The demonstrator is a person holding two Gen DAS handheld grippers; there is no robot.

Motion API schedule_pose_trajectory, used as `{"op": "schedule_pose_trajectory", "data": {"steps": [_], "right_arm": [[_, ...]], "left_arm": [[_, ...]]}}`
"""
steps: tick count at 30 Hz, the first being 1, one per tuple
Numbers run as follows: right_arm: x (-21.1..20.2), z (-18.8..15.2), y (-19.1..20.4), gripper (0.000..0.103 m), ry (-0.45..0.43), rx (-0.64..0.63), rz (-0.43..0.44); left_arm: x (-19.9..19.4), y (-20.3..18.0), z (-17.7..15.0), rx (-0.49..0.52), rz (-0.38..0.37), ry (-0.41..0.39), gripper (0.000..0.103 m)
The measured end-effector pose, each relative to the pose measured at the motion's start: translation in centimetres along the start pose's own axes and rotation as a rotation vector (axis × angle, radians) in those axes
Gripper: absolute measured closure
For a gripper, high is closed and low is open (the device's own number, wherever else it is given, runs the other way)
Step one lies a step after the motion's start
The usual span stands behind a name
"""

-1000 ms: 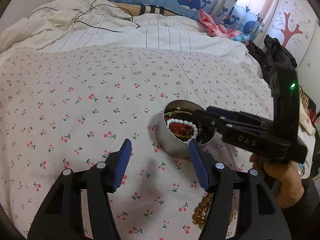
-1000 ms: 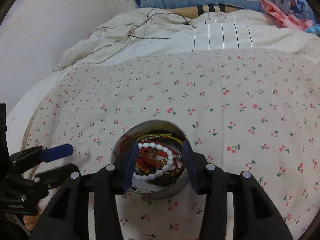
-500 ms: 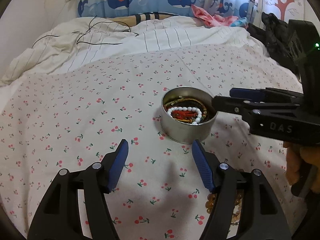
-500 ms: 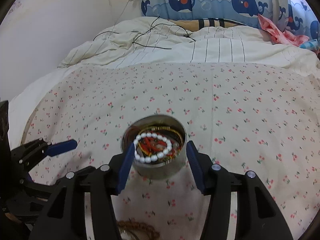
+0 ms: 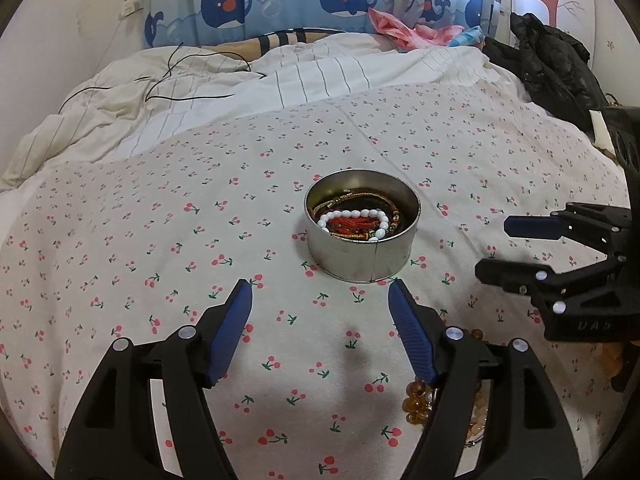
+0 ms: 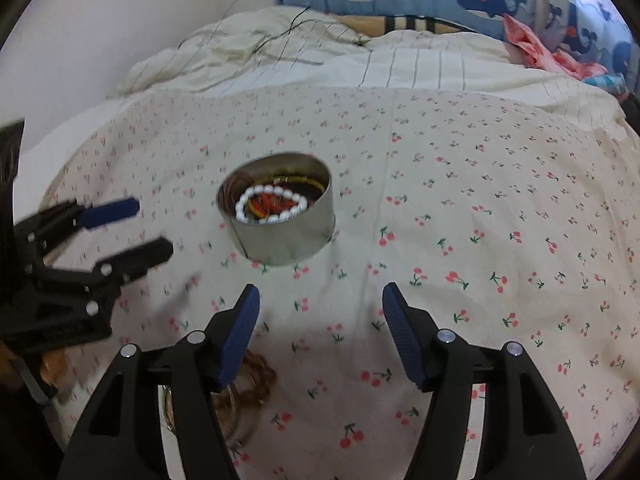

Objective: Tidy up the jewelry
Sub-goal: 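Move both grippers back to the remaining bracelets beside the tin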

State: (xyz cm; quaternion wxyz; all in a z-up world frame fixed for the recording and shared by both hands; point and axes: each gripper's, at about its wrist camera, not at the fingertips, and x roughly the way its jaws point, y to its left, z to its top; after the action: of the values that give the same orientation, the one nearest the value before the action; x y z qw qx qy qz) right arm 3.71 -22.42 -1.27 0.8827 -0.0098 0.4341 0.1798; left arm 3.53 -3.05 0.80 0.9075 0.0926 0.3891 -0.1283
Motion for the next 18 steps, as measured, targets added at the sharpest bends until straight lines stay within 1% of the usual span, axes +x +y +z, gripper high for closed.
{"op": "schedule_pose_trajectory", "data": {"steps": [3, 6, 8, 10, 12, 13, 14, 17, 18], "right_arm": [[0.6, -0.4, 0.6, 0.038, 0.039, -0.057, -0.001], [1.3, -1.0, 1.1, 0.036, 0.073, -0.124, -0.032], [1.7, -1.3, 1.1, 0.034, 0.085, -0.147, -0.060], [2.1, -1.6, 1.0, 0.034, 0.102, -0.165, -0.089], [2.6, -1.8, 0.7, 0.034, 0.109, -0.192, -0.169], [2.6, -1.8, 0.5, 0.034, 0.109, -0.195, -0.190], [2.5, -1.8, 0.1, 0.034, 0.107, -0.183, -0.183], [1.7, -1.5, -0.9, 0.034, 0.095, -0.130, -0.074], [1.7, -1.6, -0.8, 0.034, 0.100, -0.140, -0.049]], "left_arm": [[0.4, -0.1, -0.2, 0.007, -0.002, 0.010, 0.033], [1.0, 0.1, -0.4, -0.005, -0.023, 0.034, 0.031], [1.5, 0.7, -0.4, -0.039, -0.050, 0.056, 0.031], [1.7, 1.3, -0.5, -0.076, -0.073, 0.072, 0.031], [1.9, 1.9, -0.5, -0.113, -0.092, 0.083, 0.030], [1.9, 2.1, -0.5, -0.126, -0.098, 0.086, 0.030], [2.0, 2.4, -0.5, -0.138, -0.104, 0.089, 0.030], [2.2, 3.0, -0.5, -0.170, -0.141, 0.109, 0.029], [2.3, 3.4, -0.5, -0.187, -0.147, 0.112, 0.029]]}}
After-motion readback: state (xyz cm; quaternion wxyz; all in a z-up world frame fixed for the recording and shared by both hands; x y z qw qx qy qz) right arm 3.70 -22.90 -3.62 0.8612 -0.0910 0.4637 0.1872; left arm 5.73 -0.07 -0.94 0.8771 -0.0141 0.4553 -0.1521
